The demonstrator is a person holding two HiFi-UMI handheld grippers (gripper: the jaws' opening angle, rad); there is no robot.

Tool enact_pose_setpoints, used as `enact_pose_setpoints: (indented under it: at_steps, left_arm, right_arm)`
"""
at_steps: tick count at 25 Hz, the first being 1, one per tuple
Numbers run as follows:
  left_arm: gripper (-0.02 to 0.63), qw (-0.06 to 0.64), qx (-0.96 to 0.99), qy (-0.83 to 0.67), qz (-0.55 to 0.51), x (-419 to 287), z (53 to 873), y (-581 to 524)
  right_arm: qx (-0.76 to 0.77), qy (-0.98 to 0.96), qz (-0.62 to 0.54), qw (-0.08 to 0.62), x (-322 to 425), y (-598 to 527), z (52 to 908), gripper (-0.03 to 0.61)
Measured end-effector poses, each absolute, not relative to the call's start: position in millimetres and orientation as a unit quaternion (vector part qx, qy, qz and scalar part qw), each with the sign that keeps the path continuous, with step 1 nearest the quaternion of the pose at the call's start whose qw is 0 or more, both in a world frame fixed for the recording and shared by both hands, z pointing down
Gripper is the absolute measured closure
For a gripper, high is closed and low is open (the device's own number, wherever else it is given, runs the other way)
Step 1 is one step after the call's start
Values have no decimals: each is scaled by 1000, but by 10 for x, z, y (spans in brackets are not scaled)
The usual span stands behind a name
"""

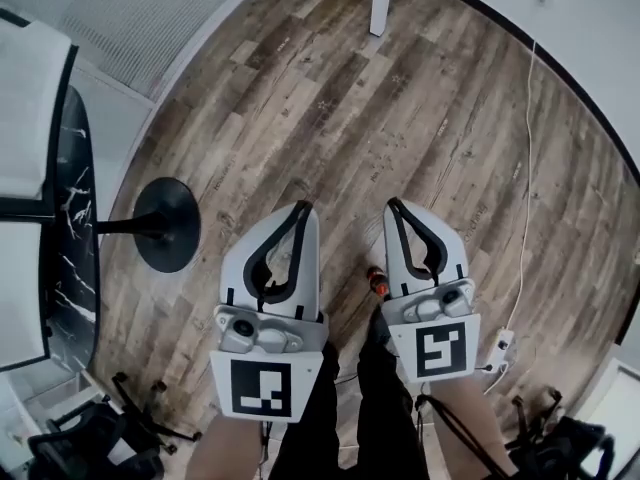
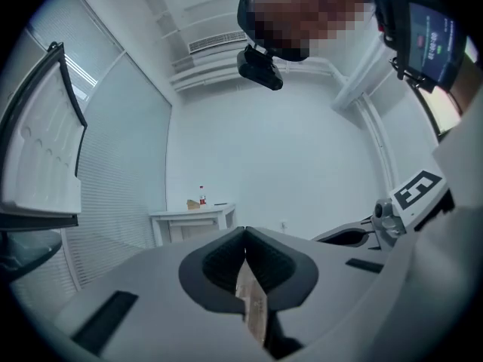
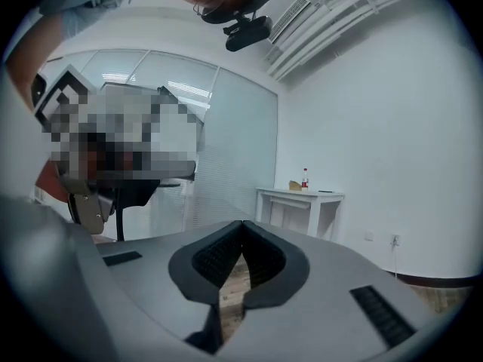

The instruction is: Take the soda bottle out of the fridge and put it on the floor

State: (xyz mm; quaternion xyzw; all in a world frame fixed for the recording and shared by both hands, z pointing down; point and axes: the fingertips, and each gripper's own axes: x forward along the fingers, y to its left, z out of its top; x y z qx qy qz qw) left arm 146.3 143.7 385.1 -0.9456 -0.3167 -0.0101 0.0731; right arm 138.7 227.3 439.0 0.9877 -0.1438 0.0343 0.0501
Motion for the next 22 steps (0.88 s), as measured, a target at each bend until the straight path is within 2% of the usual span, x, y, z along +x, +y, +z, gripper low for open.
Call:
enact_pose_setpoints:
  at_steps: [13,22]
  left_arm:
    - [597,97,-948,-290,89,1409,1940,1294]
    - [597,64,-957,-260,110,1138,784,1038]
  right_arm:
    - [985,-143,-53,75,1389,2127,2323,566]
    - [982,-137,-85,96,1134,2041,1109,566]
